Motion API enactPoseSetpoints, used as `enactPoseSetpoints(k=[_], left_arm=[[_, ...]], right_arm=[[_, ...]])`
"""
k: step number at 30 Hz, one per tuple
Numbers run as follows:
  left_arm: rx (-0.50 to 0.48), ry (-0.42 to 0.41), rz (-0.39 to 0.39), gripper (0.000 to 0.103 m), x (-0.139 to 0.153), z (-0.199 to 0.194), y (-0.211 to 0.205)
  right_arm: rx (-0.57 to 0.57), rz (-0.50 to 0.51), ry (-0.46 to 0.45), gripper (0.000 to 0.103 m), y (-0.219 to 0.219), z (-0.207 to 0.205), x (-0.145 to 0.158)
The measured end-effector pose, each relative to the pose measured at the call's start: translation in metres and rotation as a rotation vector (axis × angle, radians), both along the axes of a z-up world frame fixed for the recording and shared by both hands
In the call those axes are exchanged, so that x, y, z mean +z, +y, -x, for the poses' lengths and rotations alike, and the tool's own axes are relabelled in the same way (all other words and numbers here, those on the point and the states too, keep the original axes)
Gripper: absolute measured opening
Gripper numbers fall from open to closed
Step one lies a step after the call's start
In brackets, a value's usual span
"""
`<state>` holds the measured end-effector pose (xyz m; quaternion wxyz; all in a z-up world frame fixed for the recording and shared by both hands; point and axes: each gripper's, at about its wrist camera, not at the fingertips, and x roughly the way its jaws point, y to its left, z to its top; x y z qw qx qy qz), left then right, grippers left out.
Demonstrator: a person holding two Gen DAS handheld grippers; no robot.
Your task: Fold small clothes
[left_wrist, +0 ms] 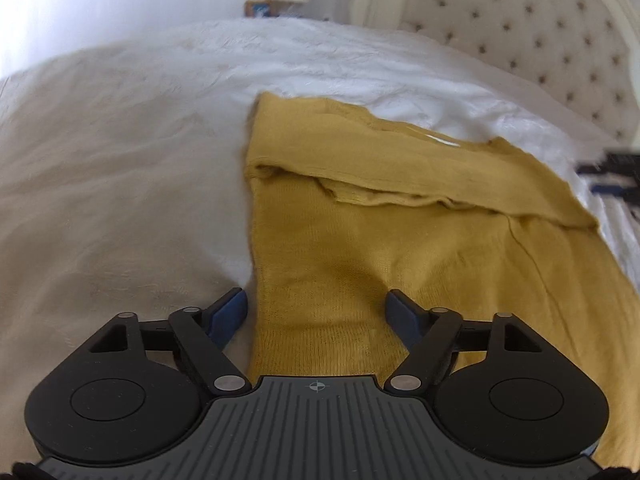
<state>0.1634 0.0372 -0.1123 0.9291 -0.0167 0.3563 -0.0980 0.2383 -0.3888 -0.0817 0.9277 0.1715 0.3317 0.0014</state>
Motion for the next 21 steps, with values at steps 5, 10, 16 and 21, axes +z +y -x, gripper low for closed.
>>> enactPoseSetpoints(k=[5, 10, 16, 21], left_arm=[[-0.028, -0.077, -0.028, 0.084, -0.009, 0.013, -0.004], [-0.037, -0.093, -0.031, 0.091, -0.010, 0.014, -0.006], [-0.045, -0.094, -0.016, 0.093, -0.010, 0.015, -0.004], [-0.045, -0.093, -0.013, 0.093, -0.010, 0.015, -0.005]], right_arm=[[-0.003, -0.056, 0.022, 0.064, -0.005, -0.047, -0.023], [0.018, -0.112, 0.050, 0.064, -0.007, -0.073, -0.049], [0.052, 0.072, -0.062, 0.011, 0.017, -0.057, -0.031], [0.031, 0.326, -0.099, 0.011, 0.037, -0.045, -0.023]])
